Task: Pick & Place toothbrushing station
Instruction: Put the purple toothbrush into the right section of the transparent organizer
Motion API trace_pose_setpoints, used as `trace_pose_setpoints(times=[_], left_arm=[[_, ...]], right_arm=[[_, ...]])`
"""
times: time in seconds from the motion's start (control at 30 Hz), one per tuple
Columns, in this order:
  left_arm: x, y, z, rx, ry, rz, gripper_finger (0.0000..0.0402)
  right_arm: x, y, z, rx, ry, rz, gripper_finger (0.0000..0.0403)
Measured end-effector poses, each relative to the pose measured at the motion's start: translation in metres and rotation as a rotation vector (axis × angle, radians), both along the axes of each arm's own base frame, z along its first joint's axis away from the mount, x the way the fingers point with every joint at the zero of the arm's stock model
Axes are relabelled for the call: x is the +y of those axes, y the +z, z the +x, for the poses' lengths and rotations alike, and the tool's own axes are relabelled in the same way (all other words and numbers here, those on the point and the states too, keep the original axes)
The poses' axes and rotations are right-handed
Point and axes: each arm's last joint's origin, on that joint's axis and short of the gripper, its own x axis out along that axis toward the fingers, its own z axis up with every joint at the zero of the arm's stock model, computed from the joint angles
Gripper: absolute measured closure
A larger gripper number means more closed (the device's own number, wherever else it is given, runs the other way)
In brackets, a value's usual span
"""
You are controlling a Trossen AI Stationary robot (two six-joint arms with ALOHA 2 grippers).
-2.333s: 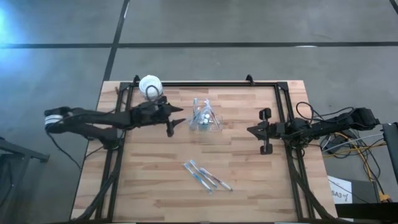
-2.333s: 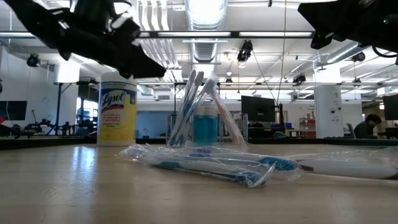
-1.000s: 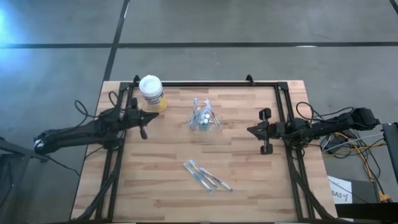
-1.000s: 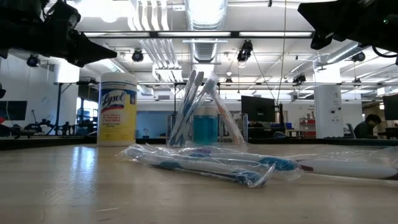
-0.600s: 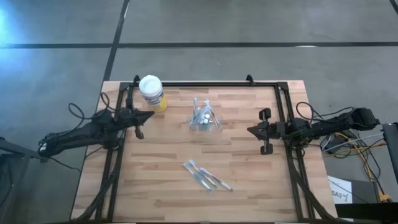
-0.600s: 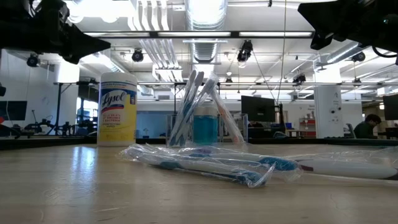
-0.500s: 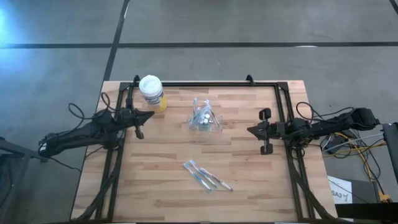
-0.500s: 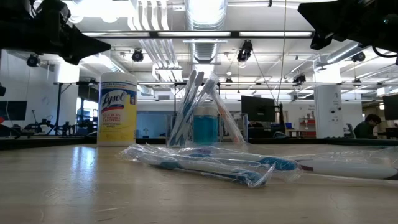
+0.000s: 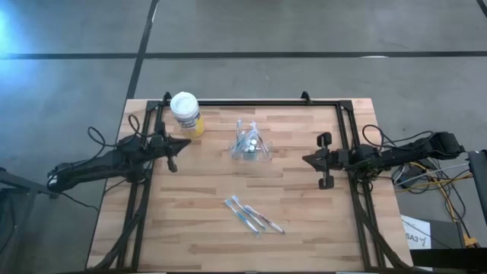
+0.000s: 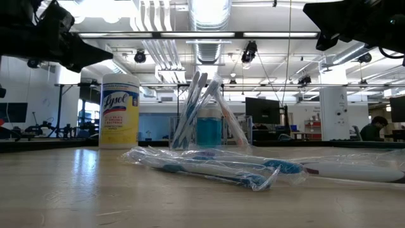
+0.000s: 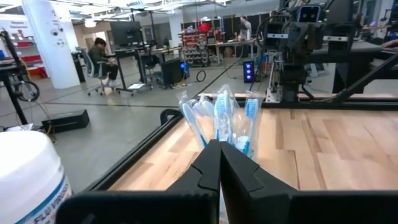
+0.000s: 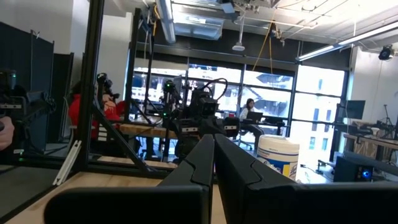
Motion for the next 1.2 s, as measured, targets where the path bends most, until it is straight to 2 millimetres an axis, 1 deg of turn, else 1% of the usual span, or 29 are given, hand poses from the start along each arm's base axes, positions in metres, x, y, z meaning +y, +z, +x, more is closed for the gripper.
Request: trace_pose_setpoints(times=[0.27, 0.43, 0.63, 0.73, 0.87, 1.0, 1.2], left_arm=[[0.0, -0.001, 0.0, -0.005, -0.016, -0.015, 0.0378], [-0.001, -0.001, 0.0, -0.008, -0.024, -0.024, 0.0379], [-0.001, -0.001, 0.0, -0.012, -0.037, -0.038, 0.0385], [-0.001, -0.001, 0.001, -0.011, -0.037, -0.038, 0.0385], [-0.001, -0.003, 0.001, -0.003, -0.038, -0.041, 0.038], [-0.001, -0.004, 0.001, 0.002, -0.053, -0.048, 0.0378], [-0.002, -0.001, 0.001, -0.01, -0.059, -0.04, 0.0384]], right_arm=[[0.0, 0.0, 0.0, 0.0, 0.0, 0.0, 0.0394], [0.0, 0.0, 0.0, 0.0, 0.0, 0.0, 0.0394], [0.0, 0.006, 0.0, -0.037, 0.017, 0.053, 0.0394], [0.001, 0.008, 0.004, -0.024, 0.037, 0.108, 0.0394], [0.002, 0.014, 0.018, 0.071, 0.046, 0.14, 0.0394], [0.007, 0.019, 0.039, 0.256, 0.016, 0.169, 0.0394], [0.023, 0.04, 0.073, 0.429, 0.043, 0.201, 0.0394]])
